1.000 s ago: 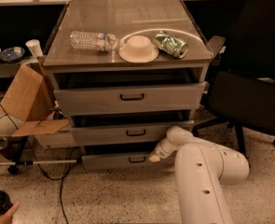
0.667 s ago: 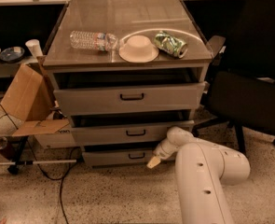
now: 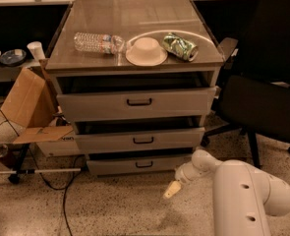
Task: Close bottom drawer
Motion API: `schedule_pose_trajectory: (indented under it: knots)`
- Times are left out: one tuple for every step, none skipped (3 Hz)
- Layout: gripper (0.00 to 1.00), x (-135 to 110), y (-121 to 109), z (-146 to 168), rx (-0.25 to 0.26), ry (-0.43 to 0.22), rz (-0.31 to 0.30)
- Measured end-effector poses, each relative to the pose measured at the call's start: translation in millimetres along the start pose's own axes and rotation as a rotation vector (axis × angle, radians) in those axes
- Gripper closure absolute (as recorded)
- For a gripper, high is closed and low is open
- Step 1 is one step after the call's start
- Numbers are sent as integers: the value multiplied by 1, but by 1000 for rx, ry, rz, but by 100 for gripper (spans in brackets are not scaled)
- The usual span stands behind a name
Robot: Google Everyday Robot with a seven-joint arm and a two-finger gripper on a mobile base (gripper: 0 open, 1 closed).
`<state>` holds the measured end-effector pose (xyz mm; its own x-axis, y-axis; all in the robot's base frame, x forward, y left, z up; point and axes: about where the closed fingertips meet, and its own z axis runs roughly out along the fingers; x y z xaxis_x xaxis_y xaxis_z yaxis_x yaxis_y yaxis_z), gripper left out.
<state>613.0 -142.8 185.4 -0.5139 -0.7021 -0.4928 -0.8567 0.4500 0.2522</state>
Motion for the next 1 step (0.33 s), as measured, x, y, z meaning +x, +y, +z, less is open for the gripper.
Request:
schedule_pose_trajectory:
  knots:
    - [0,1,0,0,-1,0,1]
